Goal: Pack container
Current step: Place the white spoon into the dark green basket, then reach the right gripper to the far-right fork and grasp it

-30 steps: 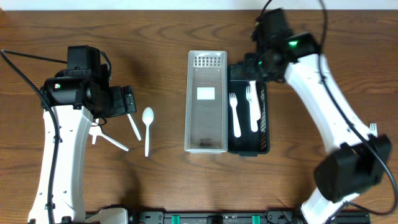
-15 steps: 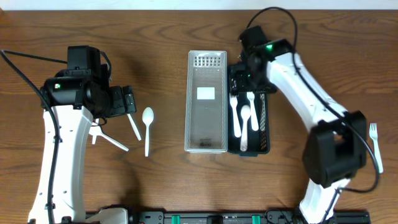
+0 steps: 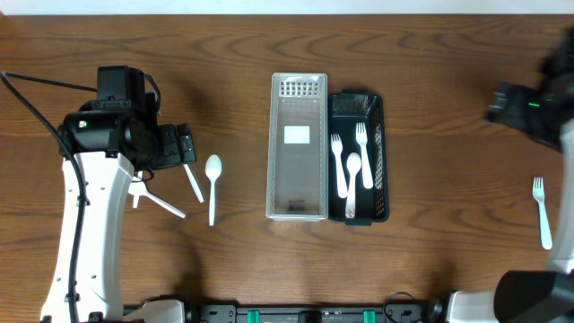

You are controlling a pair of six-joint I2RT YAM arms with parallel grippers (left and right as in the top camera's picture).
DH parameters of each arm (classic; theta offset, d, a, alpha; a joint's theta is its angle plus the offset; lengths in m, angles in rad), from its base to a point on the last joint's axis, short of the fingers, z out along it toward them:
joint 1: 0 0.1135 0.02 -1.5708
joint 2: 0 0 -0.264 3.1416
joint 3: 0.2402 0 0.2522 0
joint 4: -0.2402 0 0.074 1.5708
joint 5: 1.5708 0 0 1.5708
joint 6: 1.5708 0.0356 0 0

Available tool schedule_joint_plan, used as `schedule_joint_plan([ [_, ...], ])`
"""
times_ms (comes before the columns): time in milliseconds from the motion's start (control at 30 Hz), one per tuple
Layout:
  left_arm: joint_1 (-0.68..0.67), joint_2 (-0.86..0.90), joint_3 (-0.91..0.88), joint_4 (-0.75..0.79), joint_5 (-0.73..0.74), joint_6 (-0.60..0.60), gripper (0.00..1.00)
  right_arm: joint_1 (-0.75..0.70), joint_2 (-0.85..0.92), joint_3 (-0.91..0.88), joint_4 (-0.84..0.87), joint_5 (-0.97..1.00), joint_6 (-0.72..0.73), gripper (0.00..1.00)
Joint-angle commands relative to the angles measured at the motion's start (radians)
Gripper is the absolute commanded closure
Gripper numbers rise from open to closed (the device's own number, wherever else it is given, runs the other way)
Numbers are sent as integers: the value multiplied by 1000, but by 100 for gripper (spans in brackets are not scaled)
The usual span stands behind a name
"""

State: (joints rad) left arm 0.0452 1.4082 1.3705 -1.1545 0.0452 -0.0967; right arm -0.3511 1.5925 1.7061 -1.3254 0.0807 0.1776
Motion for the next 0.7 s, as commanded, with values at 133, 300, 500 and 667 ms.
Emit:
schedule_joint_plan([
  [133,4,0,18,-5,-11,10,2,-279,60,-71,78,5,-230,1],
  [300,4,0,18,-5,-11,10,2,-387,139,-172,168,-72,-441,1],
  [500,4,0,18,-4,-11,11,2,-435,259,-304,267,-98,-465,1],
  [667,4,0,18,-4,-11,11,2,-439,336,-387,338,-115,-489,1],
])
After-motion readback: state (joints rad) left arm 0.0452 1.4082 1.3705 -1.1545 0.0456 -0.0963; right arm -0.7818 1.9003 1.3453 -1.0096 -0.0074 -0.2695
